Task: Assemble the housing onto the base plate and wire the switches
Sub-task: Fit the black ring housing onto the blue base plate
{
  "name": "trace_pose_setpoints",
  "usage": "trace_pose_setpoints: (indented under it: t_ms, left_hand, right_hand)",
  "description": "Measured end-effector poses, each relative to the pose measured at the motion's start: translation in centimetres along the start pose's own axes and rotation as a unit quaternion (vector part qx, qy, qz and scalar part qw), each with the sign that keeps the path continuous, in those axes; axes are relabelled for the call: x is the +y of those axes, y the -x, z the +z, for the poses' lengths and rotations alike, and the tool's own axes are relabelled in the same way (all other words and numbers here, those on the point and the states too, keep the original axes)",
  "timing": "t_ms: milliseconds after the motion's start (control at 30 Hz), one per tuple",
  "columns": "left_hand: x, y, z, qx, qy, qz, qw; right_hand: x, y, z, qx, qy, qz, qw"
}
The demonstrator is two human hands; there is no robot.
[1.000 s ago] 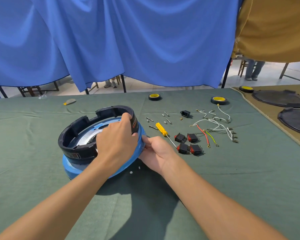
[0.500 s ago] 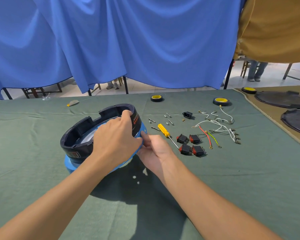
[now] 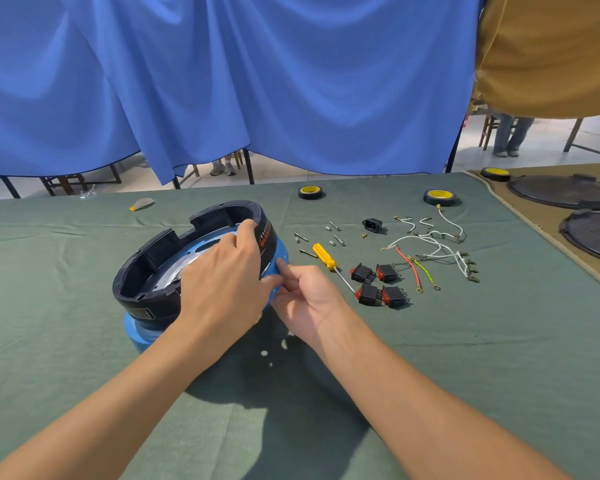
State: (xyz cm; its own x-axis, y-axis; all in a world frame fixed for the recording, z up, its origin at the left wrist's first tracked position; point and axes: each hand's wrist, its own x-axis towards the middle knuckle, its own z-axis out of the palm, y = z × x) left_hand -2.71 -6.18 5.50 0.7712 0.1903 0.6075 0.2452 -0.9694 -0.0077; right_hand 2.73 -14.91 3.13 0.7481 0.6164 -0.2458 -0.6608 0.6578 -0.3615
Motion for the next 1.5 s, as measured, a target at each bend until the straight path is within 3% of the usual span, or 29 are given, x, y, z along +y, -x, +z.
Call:
trace_pose_setpoints:
  t_ms: [233,733,1500]
  left_hand:
    - [0.8,-0.1,-0.2,-0.02,-0.044,-0.012,0.999]
    - [1.4,-0.1,1.2,-0.064,-0.041,0.02,0.997]
    - [1.9,-0.6,1.4,-0.05,-0.021,-0.015,0.998]
  right_hand:
    - [0.1,0.0,-0.4,-0.02,-0.006,-0.006,1.0]
    - [0.3,0.1,-1.4,0.095,0.009,0.014,0.995]
    - [0.7,-0.2,-1.7,0.07,-0.011,0.023,0.997]
